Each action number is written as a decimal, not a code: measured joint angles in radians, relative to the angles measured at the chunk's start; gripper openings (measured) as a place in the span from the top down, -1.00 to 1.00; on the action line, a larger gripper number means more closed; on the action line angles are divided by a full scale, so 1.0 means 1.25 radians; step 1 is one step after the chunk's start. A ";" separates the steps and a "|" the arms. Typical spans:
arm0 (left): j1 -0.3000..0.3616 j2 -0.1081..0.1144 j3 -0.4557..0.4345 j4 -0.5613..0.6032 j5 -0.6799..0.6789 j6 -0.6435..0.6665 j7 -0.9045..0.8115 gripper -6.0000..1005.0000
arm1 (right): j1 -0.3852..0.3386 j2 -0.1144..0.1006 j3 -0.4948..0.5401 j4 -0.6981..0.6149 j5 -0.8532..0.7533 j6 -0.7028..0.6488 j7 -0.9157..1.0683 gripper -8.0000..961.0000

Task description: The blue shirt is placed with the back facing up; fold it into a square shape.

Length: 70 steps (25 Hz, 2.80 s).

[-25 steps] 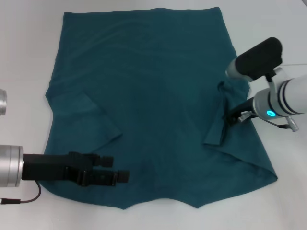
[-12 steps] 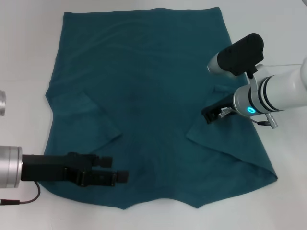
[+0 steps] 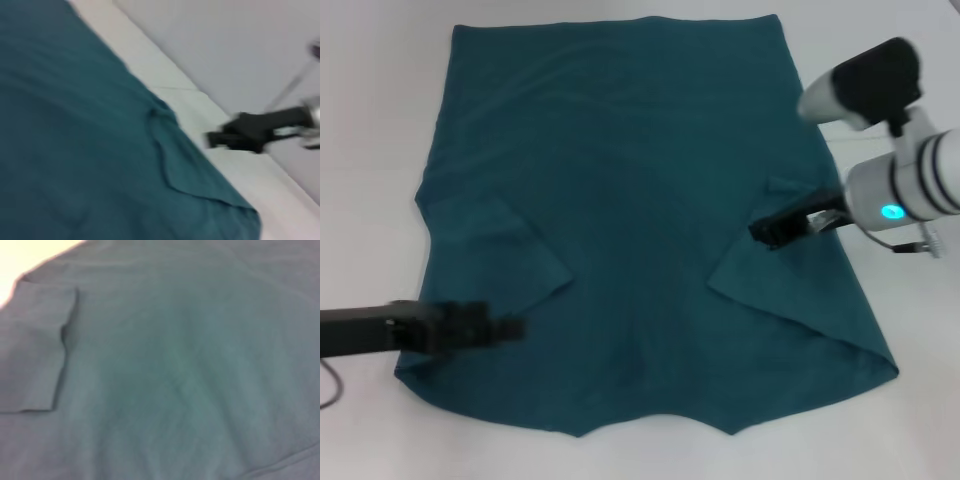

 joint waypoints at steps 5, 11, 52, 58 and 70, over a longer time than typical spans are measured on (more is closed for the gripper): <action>0.040 -0.005 -0.009 0.121 0.044 -0.011 -0.184 -0.81 | -0.041 -0.003 0.048 -0.113 0.077 -0.180 -0.051 0.79; 0.042 -0.012 0.005 0.190 0.172 0.003 -0.400 -0.81 | -0.042 -0.007 0.098 -0.148 0.112 -0.318 -0.098 0.57; -0.042 0.000 0.022 0.021 0.333 -0.202 -0.489 -0.80 | -0.034 -0.002 0.096 -0.154 0.109 -0.287 -0.111 -0.91; -0.062 0.005 0.023 -0.005 0.368 -0.206 -0.493 -0.80 | -0.035 -0.002 0.100 -0.153 0.108 -0.272 -0.111 -0.91; -0.072 0.002 0.023 -0.006 0.366 -0.215 -0.488 0.23 | -0.040 -0.002 0.102 -0.152 0.108 -0.261 -0.111 -0.91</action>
